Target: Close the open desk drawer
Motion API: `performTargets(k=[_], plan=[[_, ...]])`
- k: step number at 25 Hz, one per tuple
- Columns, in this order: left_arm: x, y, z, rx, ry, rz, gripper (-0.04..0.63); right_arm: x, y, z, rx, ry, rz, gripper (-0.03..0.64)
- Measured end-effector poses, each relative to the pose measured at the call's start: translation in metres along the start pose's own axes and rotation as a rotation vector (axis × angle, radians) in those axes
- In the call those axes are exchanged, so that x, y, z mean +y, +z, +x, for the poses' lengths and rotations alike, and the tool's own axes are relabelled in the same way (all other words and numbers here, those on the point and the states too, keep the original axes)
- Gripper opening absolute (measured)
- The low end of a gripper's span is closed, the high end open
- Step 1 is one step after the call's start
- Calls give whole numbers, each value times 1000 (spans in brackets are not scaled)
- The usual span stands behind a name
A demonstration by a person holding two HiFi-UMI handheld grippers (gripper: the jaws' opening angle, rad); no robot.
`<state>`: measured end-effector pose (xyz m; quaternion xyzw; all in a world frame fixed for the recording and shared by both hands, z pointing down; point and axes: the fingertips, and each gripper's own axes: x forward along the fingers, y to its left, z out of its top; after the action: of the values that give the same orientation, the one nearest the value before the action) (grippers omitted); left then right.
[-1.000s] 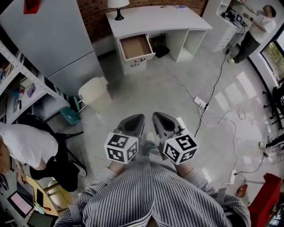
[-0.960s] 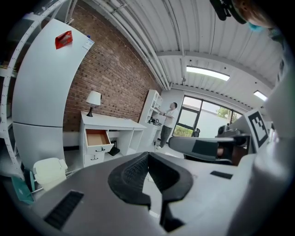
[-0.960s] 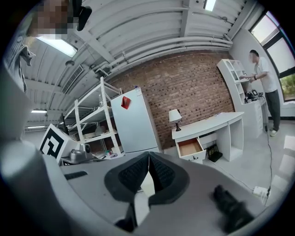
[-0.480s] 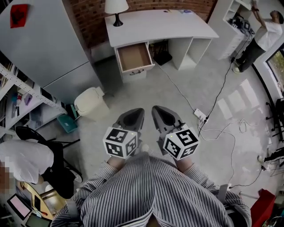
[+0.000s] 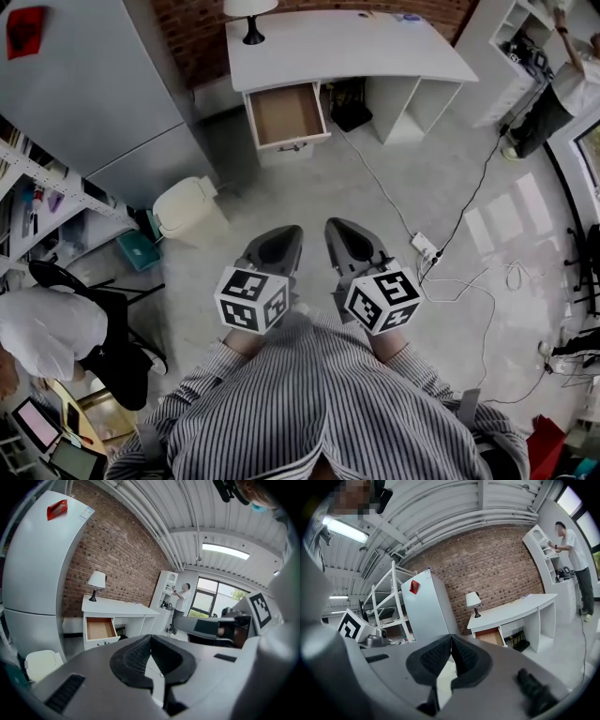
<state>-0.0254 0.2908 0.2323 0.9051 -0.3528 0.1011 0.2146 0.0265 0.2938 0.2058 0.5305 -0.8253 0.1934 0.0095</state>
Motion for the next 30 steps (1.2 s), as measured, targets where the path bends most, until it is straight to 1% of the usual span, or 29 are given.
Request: performTargets(k=[4, 12, 19, 30], plan=[[11, 1, 11, 8, 16, -16, 12, -12, 0, 12, 12, -1, 11, 17], [45, 24, 50, 8, 17, -13, 12, -45, 13, 48, 7, -37, 20, 17], [84, 54, 96, 5, -15, -9, 12, -73, 29, 107, 23, -46, 12, 17], [158, 121, 162, -6, -60, -2, 12, -102, 69, 210, 40, -46, -23, 17]])
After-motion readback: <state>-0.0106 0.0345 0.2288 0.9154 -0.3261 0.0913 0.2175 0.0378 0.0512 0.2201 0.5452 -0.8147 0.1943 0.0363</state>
